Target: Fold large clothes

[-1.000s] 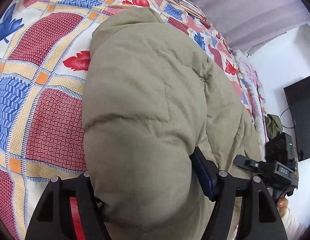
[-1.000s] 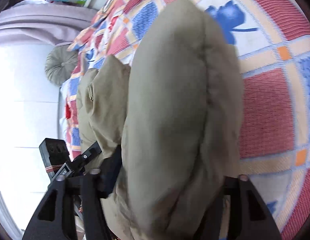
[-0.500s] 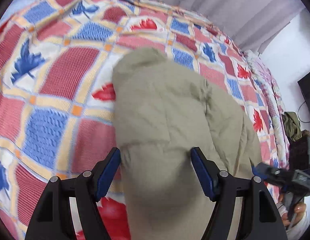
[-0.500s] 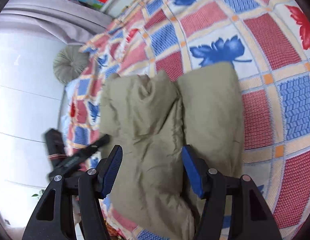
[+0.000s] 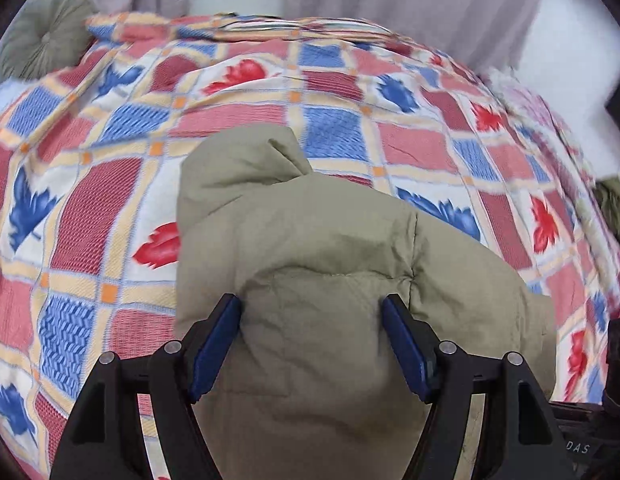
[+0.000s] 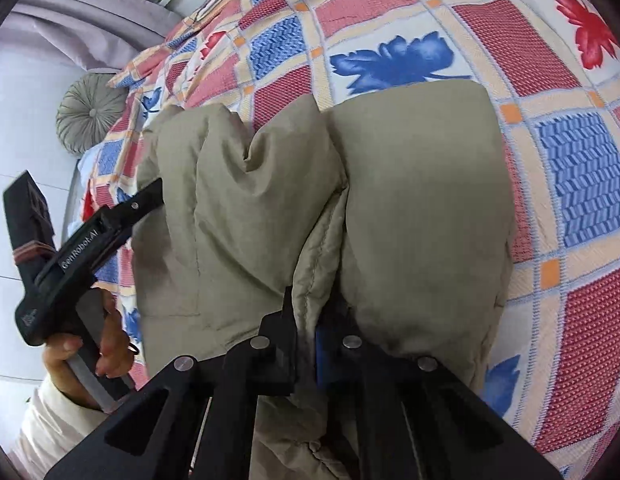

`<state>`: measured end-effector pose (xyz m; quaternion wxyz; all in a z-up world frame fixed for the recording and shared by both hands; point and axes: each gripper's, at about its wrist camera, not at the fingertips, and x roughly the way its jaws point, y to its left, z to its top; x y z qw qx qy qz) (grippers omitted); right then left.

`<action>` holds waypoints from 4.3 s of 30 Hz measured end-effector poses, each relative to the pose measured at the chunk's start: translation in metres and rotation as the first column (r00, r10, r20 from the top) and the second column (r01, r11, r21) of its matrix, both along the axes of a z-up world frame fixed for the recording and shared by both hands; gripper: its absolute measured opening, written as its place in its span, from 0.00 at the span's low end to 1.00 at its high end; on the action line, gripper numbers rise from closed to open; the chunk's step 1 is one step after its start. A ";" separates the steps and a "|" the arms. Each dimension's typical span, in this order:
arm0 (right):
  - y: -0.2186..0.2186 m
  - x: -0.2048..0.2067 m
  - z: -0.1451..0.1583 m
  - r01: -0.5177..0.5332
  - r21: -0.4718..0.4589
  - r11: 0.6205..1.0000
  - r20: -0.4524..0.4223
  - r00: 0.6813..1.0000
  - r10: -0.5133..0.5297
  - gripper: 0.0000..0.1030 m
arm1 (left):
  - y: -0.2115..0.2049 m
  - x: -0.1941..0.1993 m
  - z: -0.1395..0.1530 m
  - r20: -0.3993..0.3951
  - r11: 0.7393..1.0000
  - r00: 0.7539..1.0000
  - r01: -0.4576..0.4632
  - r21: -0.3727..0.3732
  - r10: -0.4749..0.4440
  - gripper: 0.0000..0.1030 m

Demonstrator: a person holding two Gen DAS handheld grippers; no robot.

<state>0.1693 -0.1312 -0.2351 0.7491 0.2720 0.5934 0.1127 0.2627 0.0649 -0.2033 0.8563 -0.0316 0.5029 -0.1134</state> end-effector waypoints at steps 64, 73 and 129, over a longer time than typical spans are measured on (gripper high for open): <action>-0.044 -0.114 -0.064 0.270 0.074 0.960 -0.264 0.933 -0.243 0.10 | 0.009 -0.143 -0.026 -0.213 0.994 0.977 -0.007 0.109 0.030 0.92; -0.030 -0.122 -0.034 0.184 0.047 0.982 -0.247 0.955 -0.167 0.12 | 0.021 -0.145 -0.022 -0.243 0.995 0.968 -0.036 0.088 0.057 0.92; 0.006 -0.159 0.244 0.006 -0.373 0.928 0.130 0.991 0.046 0.85 | 0.053 -0.251 0.241 0.040 0.991 0.994 -0.103 0.090 0.099 1.00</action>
